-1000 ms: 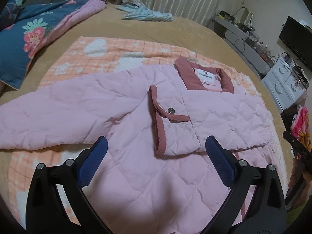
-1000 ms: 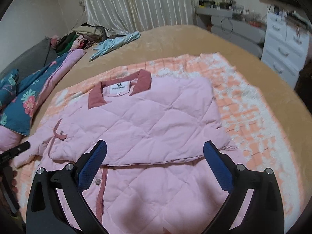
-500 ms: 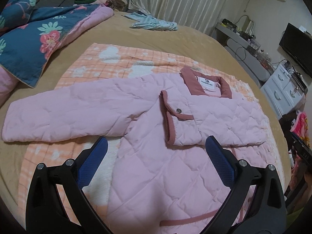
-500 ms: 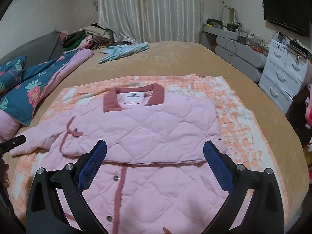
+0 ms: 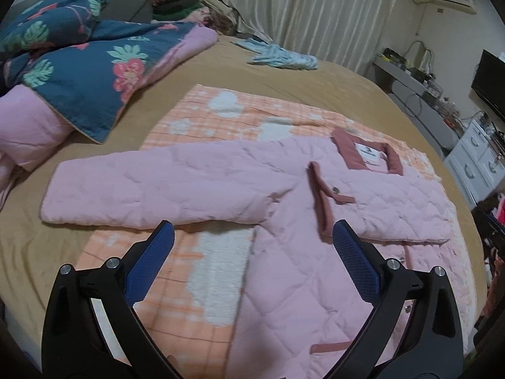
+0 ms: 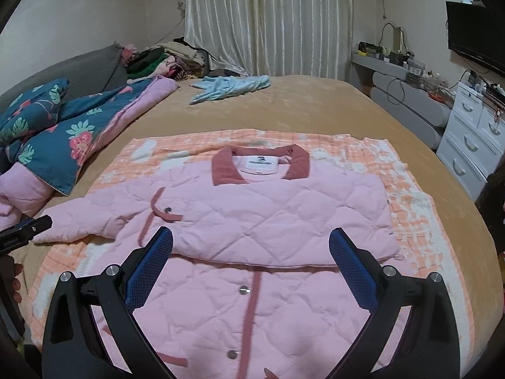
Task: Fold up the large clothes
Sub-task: 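Move the left gripper to the other sleeve and grasp its cuff, then lift the held sleeve and carry it across the jacket with the left gripper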
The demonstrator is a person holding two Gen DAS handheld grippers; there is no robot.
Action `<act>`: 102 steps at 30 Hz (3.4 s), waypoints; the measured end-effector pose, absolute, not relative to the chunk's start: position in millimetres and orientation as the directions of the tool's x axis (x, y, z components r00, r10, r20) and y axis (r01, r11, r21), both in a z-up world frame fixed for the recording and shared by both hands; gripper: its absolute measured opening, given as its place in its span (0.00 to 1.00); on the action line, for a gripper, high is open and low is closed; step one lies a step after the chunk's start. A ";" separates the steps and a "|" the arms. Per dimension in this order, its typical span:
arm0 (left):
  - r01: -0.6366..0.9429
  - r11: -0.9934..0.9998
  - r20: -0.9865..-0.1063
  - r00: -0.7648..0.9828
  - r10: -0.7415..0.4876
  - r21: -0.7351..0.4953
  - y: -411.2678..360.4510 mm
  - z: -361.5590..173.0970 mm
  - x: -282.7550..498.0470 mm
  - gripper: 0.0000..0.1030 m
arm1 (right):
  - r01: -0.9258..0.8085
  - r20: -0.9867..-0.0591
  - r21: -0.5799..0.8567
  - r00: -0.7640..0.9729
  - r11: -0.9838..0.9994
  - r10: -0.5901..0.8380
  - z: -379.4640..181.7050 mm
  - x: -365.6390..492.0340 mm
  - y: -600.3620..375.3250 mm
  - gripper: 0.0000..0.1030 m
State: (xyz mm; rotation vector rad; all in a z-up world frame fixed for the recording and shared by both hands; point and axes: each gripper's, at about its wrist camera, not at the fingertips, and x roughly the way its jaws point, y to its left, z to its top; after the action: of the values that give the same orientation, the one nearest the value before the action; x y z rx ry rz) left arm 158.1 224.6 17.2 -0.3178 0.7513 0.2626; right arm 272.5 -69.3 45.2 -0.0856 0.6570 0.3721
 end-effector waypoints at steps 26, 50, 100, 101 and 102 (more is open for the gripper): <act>-0.564 0.817 -0.732 0.606 0.311 -0.121 312.3 -30.7 129.7 0.91 | -0.571 -0.625 -0.013 0.646 0.821 0.439 35.9 243.2 79.3 0.96; -0.752 0.582 -0.825 0.517 0.228 -0.310 410.2 -104.2 126.4 0.91 | -0.692 -0.694 -0.008 0.523 0.722 0.494 -16.5 247.6 191.9 0.96; -0.417 0.781 -0.416 0.882 0.223 -0.465 316.2 81.3 158.3 0.07 | -0.382 -0.588 0.129 0.714 0.915 0.381 38.4 238.5 -56.0 0.96; -0.409 0.787 -0.415 0.884 0.216 -0.462 309.7 84.8 158.1 0.07 | -0.377 -0.585 0.130 0.718 0.917 0.378 40.0 236.4 -59.9 0.96; -0.402 0.793 -0.413 0.886 0.211 -0.458 304.5 87.6 158.8 0.07 | -0.369 -0.581 0.132 0.723 0.920 0.374 41.7 233.5 -66.1 0.96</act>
State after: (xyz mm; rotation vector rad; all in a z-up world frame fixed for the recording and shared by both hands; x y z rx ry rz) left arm 158.8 304.5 87.6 -0.5661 0.3540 0.3371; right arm 233.5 -66.1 41.7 0.0073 0.6429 0.4101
